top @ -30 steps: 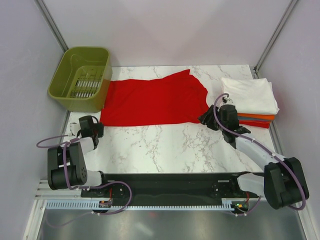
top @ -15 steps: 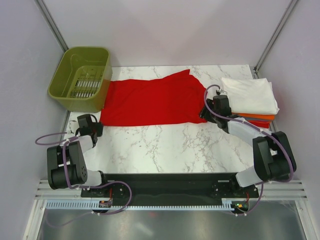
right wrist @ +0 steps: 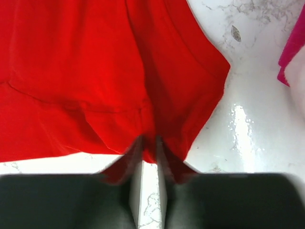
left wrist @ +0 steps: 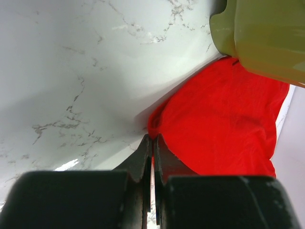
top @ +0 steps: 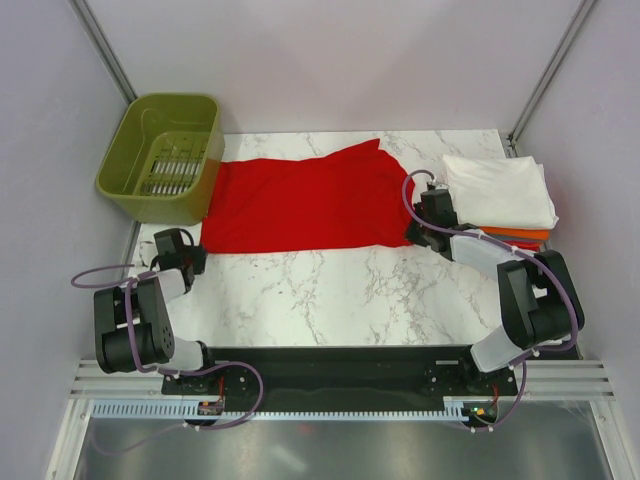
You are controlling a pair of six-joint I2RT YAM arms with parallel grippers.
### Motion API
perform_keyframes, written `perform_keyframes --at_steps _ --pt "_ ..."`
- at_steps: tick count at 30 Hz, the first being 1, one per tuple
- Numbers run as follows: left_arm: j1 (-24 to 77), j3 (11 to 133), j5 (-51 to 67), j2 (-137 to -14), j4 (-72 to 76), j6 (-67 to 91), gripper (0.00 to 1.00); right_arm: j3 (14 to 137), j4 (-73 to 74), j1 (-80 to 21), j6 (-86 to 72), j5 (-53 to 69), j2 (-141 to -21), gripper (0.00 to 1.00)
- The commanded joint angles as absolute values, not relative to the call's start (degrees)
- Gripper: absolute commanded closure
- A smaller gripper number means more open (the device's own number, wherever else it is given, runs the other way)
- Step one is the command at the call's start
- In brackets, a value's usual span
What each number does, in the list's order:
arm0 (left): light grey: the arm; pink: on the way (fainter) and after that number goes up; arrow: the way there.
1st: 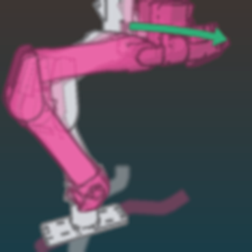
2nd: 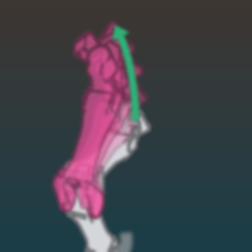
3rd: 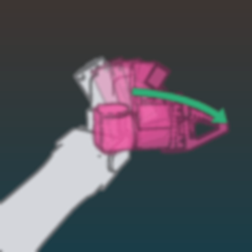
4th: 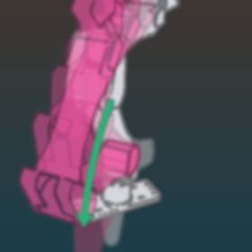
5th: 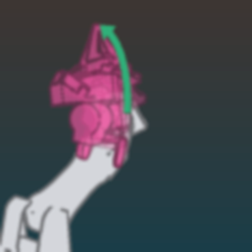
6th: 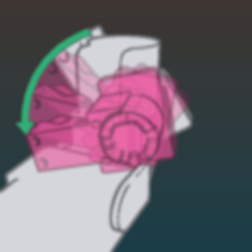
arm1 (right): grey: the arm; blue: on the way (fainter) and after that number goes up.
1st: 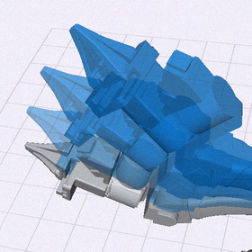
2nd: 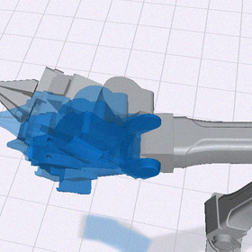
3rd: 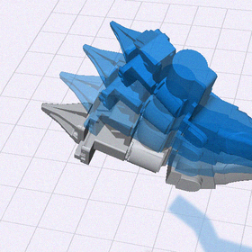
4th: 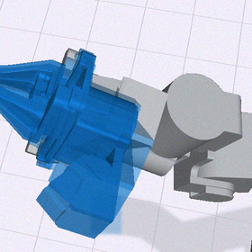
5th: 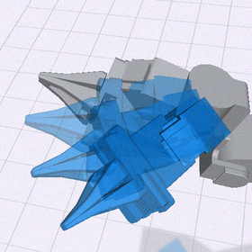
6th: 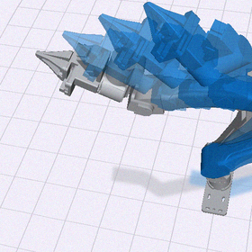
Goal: Fold and stack the t-shirts
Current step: Fold the tshirt
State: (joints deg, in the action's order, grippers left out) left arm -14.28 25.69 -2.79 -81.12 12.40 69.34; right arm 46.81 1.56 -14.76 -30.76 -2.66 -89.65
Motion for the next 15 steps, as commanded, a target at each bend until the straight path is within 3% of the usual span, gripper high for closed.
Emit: perform_keyframes --at_steps 1,4,15 --pt "-14.85 27.33 -3.16 -81.12 12.83 66.36 0.98 47.55 3.34 -14.5 -30.41 -4.74 -89.21 0.89" --pt "-15.12 27.51 -3.08 -80.95 12.48 65.92 0.98 47.29 5.09 -13.45 -30.67 -5.97 -87.72 1.0" --pt "-15.38 26.2 -2.55 -77.7 9.41 64.69 0.98 45.44 12.12 -7.3 -29.36 -2.29 -82.0 0.98"
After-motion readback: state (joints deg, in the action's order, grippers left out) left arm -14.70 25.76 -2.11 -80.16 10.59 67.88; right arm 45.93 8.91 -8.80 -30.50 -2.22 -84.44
